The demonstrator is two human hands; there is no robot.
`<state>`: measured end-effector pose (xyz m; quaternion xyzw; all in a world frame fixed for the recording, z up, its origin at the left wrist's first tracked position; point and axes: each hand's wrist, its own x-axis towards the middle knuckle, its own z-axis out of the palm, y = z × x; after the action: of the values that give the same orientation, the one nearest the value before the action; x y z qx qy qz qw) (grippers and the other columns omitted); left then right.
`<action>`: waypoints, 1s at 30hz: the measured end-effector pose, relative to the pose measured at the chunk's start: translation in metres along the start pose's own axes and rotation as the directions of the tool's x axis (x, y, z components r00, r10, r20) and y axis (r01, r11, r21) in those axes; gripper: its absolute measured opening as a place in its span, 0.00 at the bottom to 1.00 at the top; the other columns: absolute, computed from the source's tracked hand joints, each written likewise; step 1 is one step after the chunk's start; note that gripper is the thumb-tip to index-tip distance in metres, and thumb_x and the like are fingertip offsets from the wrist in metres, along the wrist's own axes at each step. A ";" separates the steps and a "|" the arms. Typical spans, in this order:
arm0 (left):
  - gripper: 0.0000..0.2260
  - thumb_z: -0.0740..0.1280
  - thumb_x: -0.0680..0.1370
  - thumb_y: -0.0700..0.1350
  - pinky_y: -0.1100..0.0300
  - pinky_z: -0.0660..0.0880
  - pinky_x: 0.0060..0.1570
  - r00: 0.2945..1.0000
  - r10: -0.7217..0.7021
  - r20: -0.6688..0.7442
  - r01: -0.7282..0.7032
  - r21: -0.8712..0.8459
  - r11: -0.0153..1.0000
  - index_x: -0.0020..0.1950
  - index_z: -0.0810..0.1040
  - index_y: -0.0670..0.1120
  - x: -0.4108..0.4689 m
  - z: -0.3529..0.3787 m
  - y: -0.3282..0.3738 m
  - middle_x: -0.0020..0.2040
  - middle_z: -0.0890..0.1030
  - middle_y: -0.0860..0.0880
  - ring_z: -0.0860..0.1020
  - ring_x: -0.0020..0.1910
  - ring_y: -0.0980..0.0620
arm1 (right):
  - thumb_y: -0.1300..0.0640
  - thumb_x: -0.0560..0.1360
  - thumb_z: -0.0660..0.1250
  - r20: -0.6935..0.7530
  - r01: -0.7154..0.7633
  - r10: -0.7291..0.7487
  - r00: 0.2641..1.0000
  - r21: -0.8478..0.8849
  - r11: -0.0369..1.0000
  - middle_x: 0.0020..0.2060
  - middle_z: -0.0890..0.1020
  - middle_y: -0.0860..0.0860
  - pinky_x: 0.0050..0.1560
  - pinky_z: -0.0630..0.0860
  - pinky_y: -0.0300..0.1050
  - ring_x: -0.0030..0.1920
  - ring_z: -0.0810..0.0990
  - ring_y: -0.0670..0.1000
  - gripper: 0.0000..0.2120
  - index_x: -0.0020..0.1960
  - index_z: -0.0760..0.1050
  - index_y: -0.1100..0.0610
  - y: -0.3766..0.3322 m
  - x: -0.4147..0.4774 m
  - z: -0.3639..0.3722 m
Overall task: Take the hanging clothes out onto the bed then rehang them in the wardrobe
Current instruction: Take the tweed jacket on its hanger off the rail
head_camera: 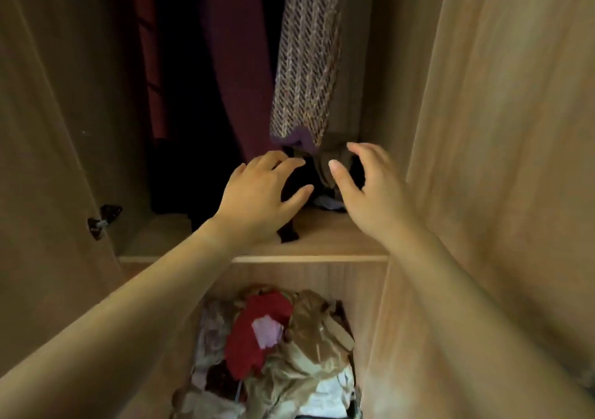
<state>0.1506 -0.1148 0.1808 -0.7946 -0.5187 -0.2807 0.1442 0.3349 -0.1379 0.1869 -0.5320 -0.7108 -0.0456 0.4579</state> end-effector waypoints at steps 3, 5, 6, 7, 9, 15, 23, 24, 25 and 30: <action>0.29 0.49 0.73 0.66 0.47 0.71 0.60 0.997 -0.008 -0.083 0.009 0.018 1.000 0.68 0.69 0.54 0.065 -0.003 -0.015 0.64 0.73 0.51 0.72 0.63 0.48 | 0.42 0.78 0.56 -0.044 0.078 -0.078 0.996 -0.002 0.997 0.68 0.70 0.51 0.63 0.66 0.43 0.67 0.68 0.51 0.26 0.70 0.66 0.56 0.015 0.070 0.005; 0.29 0.51 0.73 0.66 0.47 0.70 0.61 0.991 -0.031 -0.132 0.031 -0.001 1.000 0.69 0.69 0.53 0.103 -0.009 -0.024 0.66 0.72 0.50 0.71 0.64 0.48 | 0.41 0.78 0.55 -0.058 0.113 -0.113 0.992 -0.012 0.994 0.68 0.69 0.50 0.63 0.66 0.43 0.67 0.68 0.51 0.27 0.71 0.66 0.56 0.022 0.114 0.005; 0.29 0.51 0.74 0.65 0.48 0.70 0.61 0.988 -0.041 -0.152 0.040 -0.007 0.999 0.69 0.68 0.53 0.122 -0.014 -0.029 0.66 0.72 0.50 0.71 0.64 0.48 | 0.41 0.78 0.55 -0.062 0.128 -0.129 0.990 -0.015 0.992 0.68 0.69 0.50 0.63 0.66 0.44 0.67 0.67 0.51 0.27 0.71 0.65 0.56 0.024 0.135 0.004; 0.28 0.52 0.74 0.65 0.49 0.70 0.61 0.985 -0.045 -0.168 0.045 -0.009 0.999 0.69 0.68 0.53 0.139 -0.019 -0.033 0.66 0.71 0.50 0.70 0.65 0.48 | 0.40 0.78 0.55 -0.066 0.146 -0.147 0.987 -0.018 0.989 0.68 0.68 0.50 0.63 0.66 0.44 0.67 0.67 0.51 0.27 0.71 0.65 0.56 0.024 0.155 0.003; 0.27 0.53 0.74 0.64 0.49 0.70 0.60 0.976 -0.038 -0.212 0.038 -0.005 0.999 0.69 0.68 0.53 0.174 -0.032 -0.043 0.66 0.72 0.50 0.71 0.64 0.48 | 0.40 0.78 0.55 -0.071 0.180 -0.181 0.981 -0.020 0.983 0.69 0.68 0.50 0.64 0.66 0.45 0.68 0.67 0.51 0.27 0.71 0.65 0.56 0.022 0.193 -0.001; 0.26 0.53 0.75 0.63 0.47 0.71 0.59 0.925 0.009 -0.380 -0.014 -0.011 1.000 0.68 0.69 0.52 0.264 -0.063 -0.072 0.65 0.72 0.48 0.71 0.63 0.47 | 0.42 0.79 0.56 -0.177 0.255 -0.257 0.950 -0.035 0.966 0.67 0.69 0.51 0.60 0.64 0.41 0.66 0.68 0.51 0.25 0.70 0.66 0.55 0.006 0.299 -0.013; 0.22 0.58 0.77 0.59 0.48 0.71 0.55 0.852 0.105 -0.512 -0.043 0.132 0.990 0.68 0.69 0.51 0.372 -0.085 -0.123 0.65 0.71 0.46 0.71 0.62 0.45 | 0.44 0.78 0.60 -0.338 0.348 -0.383 0.859 -0.161 0.923 0.69 0.64 0.51 0.64 0.61 0.39 0.69 0.64 0.51 0.26 0.70 0.65 0.57 -0.017 0.419 -0.005; 0.22 0.59 0.77 0.59 0.48 0.71 0.55 0.838 0.131 -0.530 -0.058 0.151 0.987 0.68 0.69 0.51 0.386 -0.089 -0.129 0.65 0.71 0.46 0.70 0.63 0.44 | 0.44 0.78 0.60 -0.357 0.353 -0.396 0.846 -0.181 0.918 0.69 0.64 0.51 0.63 0.61 0.39 0.69 0.64 0.51 0.26 0.71 0.65 0.57 -0.022 0.432 -0.005; 0.22 0.59 0.77 0.58 0.48 0.71 0.55 0.819 0.155 -0.552 -0.074 0.167 0.983 0.68 0.69 0.50 0.401 -0.095 -0.135 0.66 0.70 0.46 0.70 0.63 0.44 | 0.44 0.78 0.60 -0.377 0.358 -0.409 0.831 -0.200 0.912 0.69 0.64 0.50 0.64 0.61 0.39 0.69 0.64 0.50 0.26 0.71 0.65 0.57 -0.027 0.447 -0.006; 0.23 0.60 0.77 0.57 0.47 0.72 0.56 0.674 0.260 -0.692 -0.156 0.210 0.965 0.69 0.68 0.50 0.474 -0.133 -0.163 0.67 0.69 0.46 0.69 0.64 0.44 | 0.43 0.78 0.60 -0.450 0.335 -0.439 0.778 -0.293 0.895 0.71 0.62 0.50 0.67 0.62 0.43 0.71 0.62 0.50 0.28 0.73 0.62 0.56 -0.061 0.519 -0.009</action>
<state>0.1079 0.2369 0.5589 -0.6658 -0.3457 -0.5127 0.4176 0.2844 0.2017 0.5808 -0.3854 -0.6518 -0.3467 0.5536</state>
